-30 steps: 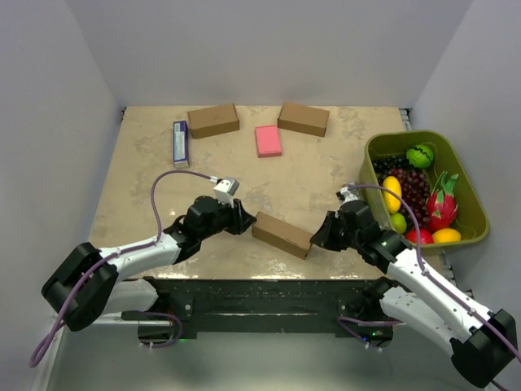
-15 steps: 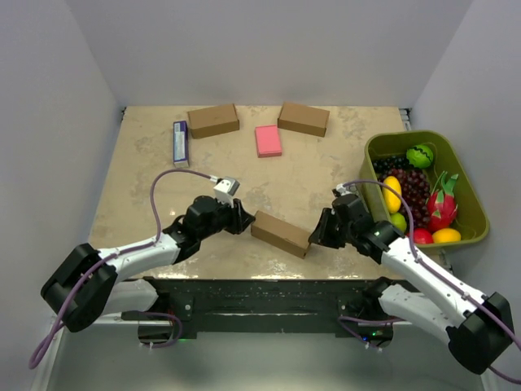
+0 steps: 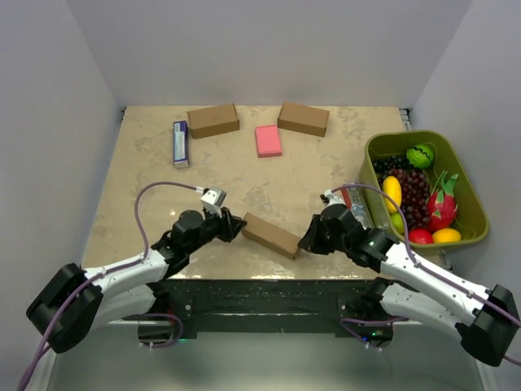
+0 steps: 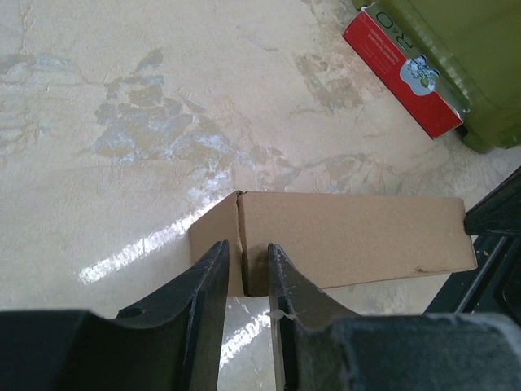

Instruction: Fold the paper box

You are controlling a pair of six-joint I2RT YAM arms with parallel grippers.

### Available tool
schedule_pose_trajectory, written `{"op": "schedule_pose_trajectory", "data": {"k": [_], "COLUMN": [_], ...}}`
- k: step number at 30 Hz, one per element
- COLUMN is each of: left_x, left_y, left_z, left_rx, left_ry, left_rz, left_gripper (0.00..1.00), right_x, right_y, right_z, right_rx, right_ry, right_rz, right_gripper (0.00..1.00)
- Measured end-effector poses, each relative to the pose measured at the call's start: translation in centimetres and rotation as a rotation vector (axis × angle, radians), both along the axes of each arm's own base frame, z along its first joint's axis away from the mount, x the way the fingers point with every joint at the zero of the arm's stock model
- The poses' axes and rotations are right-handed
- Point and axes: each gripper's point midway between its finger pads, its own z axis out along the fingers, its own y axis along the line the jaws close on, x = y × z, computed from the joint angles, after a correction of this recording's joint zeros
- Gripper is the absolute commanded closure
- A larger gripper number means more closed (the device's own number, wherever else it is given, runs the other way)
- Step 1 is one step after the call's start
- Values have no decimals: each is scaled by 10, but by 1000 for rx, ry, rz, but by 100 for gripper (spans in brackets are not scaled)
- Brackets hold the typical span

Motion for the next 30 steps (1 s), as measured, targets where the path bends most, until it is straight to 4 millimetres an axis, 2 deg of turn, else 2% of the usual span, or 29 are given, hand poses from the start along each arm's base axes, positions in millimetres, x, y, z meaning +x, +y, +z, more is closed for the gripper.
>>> {"op": "schedule_pose_trajectory", "data": {"k": [9, 16, 19, 25, 26, 28, 30], "left_x": [-20, -27, -30, -35, -35, -35, -32], "left_y": [13, 18, 21, 33, 34, 35, 36], "left_z": [-3, -6, -15, -47, -50, -52, -51], "left_rx": [-16, -36, -18, 73, 81, 96, 109], "left_ry": [15, 36, 66, 162, 169, 178, 181], "left_rz": [0, 11, 19, 57, 61, 66, 77], "left_gripper": [66, 64, 60, 49, 44, 39, 32], "right_x": [-15, -29, -33, -33, -32, -31, -29], "right_y": [-2, -7, -8, -4, -3, -1, 0], "right_z": [16, -5, -9, -2, -1, -1, -4], "right_rx": [67, 69, 76, 113, 116, 110, 95], "right_ry": [-50, -13, -9, -39, -45, -54, -61], "right_rz": [35, 63, 70, 92, 99, 109, 122], "right_gripper": [68, 50, 40, 31, 28, 22, 10]}}
